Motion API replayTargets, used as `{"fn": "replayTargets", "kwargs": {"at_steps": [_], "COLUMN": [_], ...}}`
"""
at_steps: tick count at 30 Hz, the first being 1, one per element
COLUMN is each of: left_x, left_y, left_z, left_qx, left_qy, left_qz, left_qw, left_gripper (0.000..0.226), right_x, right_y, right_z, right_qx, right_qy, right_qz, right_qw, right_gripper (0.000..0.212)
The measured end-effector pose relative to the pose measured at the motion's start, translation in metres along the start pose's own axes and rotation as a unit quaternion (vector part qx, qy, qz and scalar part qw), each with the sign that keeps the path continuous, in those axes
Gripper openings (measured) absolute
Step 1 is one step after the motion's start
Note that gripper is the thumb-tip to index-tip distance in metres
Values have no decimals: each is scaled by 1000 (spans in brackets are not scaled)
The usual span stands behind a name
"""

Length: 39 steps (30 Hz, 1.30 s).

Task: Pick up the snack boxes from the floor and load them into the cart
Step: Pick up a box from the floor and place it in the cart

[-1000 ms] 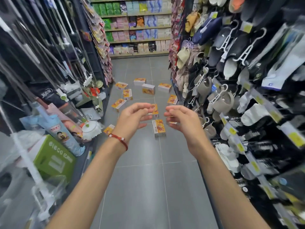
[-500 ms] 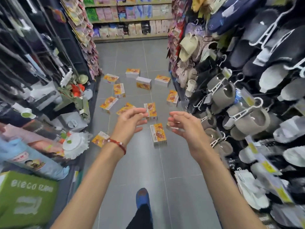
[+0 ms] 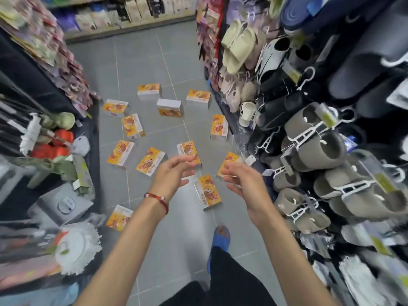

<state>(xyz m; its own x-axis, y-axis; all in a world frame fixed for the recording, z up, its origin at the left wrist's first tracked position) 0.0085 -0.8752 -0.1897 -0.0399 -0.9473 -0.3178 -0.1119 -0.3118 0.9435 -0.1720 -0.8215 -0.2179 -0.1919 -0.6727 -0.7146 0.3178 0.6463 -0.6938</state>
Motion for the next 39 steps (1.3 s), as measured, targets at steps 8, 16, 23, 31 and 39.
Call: {"fn": "replayTargets", "kwargs": {"at_steps": [8,16,23,31,39], "left_x": [125,243,316,379,426], "left_y": [4,-37,-120,-280,-451], "left_z": [19,21,28,27,38], "left_qx": [44,84,151,222,311], "left_qy": [-32,-108,-213,-204,-271], "left_qz": [-45,-122,-169,-267,-295], "left_qw": [998,983,950,915,862], "left_gripper": [19,24,22,21,6], "right_x": [99,182,247,351,460], "right_y": [-37,-32,28,158,303], "right_z": [22,46,62,57,49], "right_qx": [30,120,186,131,136], "right_qy": [23,130,218,275,314], "right_qz": [65,123,205,264,339], "right_qw": [997,976,936,915,877], "right_gripper": [16,15,14,18,18]}}
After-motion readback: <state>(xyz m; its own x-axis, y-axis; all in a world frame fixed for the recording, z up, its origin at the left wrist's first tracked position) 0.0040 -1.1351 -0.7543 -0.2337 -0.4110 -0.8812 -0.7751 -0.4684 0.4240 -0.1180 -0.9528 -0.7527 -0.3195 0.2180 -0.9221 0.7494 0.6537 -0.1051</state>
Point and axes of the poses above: each hand's wrist, its own x-axis towards the middle knuckle, its own z-axis out of the palm, y = z × x, the point moved 3 cm from there along x, towards the middle knuckle, and after that the axes turned 13 degrees about z, right-handed, at the moved point
